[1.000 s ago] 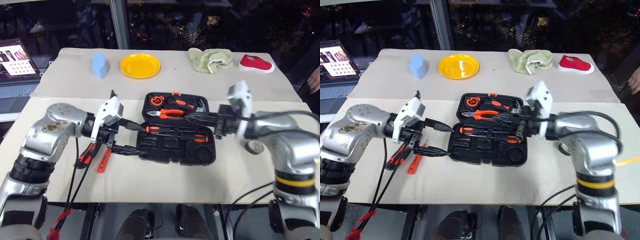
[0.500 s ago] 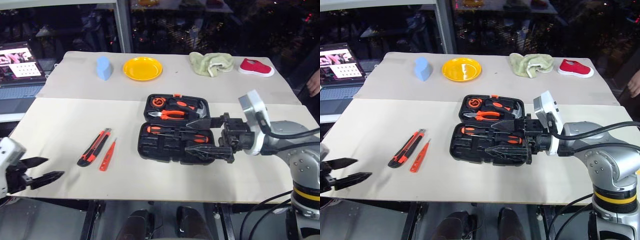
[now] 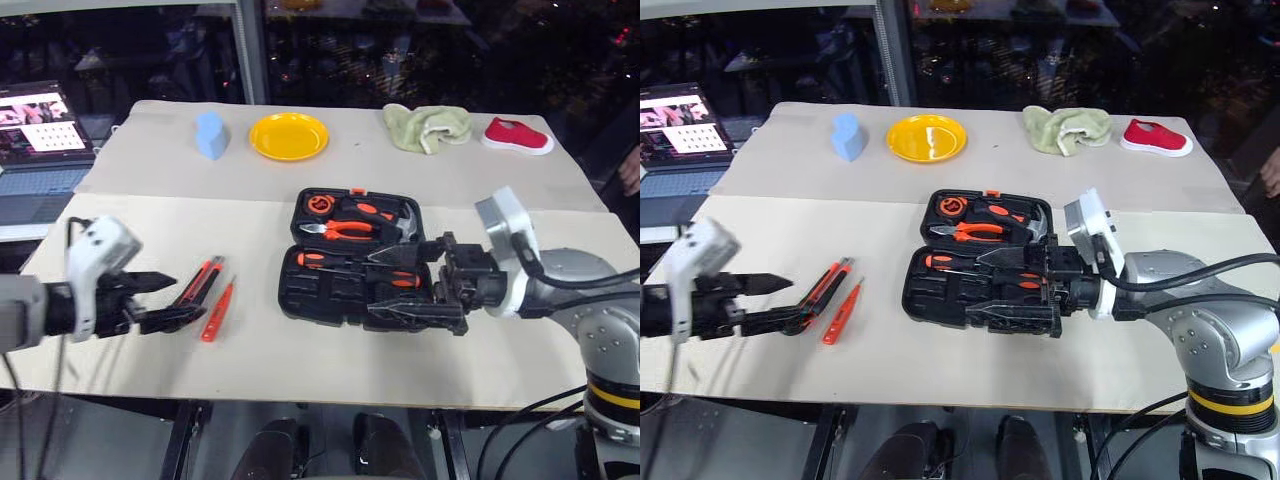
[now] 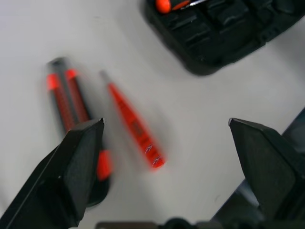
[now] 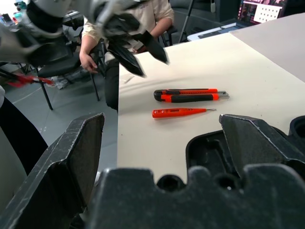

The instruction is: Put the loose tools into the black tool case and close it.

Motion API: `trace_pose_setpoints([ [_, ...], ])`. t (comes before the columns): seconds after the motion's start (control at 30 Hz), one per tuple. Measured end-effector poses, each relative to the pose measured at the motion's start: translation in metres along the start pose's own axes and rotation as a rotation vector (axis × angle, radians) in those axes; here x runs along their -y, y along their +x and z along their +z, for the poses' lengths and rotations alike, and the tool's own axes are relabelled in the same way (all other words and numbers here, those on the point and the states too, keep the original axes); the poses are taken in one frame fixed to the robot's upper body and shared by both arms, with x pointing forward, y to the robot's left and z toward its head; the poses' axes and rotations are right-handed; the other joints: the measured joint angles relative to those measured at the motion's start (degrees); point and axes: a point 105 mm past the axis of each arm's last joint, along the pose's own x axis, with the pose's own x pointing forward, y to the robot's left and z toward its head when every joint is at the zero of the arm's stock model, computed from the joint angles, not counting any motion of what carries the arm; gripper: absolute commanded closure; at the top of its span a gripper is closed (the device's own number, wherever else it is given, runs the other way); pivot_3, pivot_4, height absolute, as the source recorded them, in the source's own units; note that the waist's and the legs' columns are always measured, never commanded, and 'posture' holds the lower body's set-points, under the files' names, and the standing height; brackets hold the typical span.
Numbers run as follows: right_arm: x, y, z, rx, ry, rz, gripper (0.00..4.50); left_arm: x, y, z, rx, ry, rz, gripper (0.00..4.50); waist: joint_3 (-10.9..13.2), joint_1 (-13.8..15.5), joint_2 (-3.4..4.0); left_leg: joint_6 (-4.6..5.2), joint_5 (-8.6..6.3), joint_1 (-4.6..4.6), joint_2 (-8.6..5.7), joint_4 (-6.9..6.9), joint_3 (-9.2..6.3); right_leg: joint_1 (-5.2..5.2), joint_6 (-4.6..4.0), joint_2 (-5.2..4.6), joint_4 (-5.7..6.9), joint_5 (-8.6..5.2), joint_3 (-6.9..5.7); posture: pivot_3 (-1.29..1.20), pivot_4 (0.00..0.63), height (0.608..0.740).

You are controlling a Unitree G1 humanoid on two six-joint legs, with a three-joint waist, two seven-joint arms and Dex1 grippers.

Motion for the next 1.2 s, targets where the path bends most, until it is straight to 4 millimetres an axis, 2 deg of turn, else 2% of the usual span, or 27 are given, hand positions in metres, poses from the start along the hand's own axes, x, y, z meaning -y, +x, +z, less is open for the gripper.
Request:
trace_pose_setpoints([
  [0.1,-0.005,0.003,-0.003,0.007,0.005,-0.016,0.03,0.003,0.017,-0.01,-0.137,-0.008,0.02,0.0,0.0,-0.85,-0.06,-0.11,0.05,0.04,0.04,-0.24,-0.01,-0.08,-0.07,0.05,0.01,-0.03,0.08,0.0,0.15,0.74],
  [0.2,-0.009,0.008,-0.005,0.025,0.006,-0.029,0.03,0.0,0.028,-0.006,-0.174,-0.019,0.024,0.0,0.02,-0.68,-0.09,-0.23,0.11,0.0,0.09,-0.26,-0.12,-0.12,-0.13,0.06,0.0,-0.07,0.04,0.0,0.15,0.74],
  [0.53,-0.01,0.014,-0.01,0.054,0.005,-0.089,0.03,-0.019,0.029,0.003,-0.278,-0.073,0.099,0.0,0.03,-0.27,-0.1,-0.25,0.12,0.02,0.06,-0.26,-0.09,-0.12,-0.14,0.11,0.01,-0.07,0.03,0.0,0.15,0.74],
  [0.8,-0.01,0.021,-0.008,0.082,0.005,-0.108,0.03,-0.003,0.043,-0.012,-0.365,-0.138,-0.008,0.0,0.03,-0.13,-0.11,-0.29,0.15,0.04,0.06,-0.26,-0.1,-0.12,-0.15,0.11,0.03,-0.08,0.06,0.0,0.15,0.74],
  [0.9,-0.013,0.025,-0.008,0.086,-0.001,-0.097,0.0,-0.001,0.044,-0.01,-0.365,-0.137,-0.014,0.68,0.03,-0.1,-0.11,-0.28,0.15,0.04,0.05,-0.26,-0.09,-0.1,-0.15,0.11,0.01,-0.08,0.05,0.0,0.15,0.74],
  [1.2,-0.013,0.029,-0.007,0.108,0.004,-0.108,0.0,-0.003,0.062,-0.021,-0.433,-0.125,0.018,0.68,0.03,0.14,-0.11,-0.31,0.16,0.1,0.04,-0.25,-0.1,-0.04,-0.16,0.12,0.02,-0.09,0.04,0.0,0.15,0.74],
])
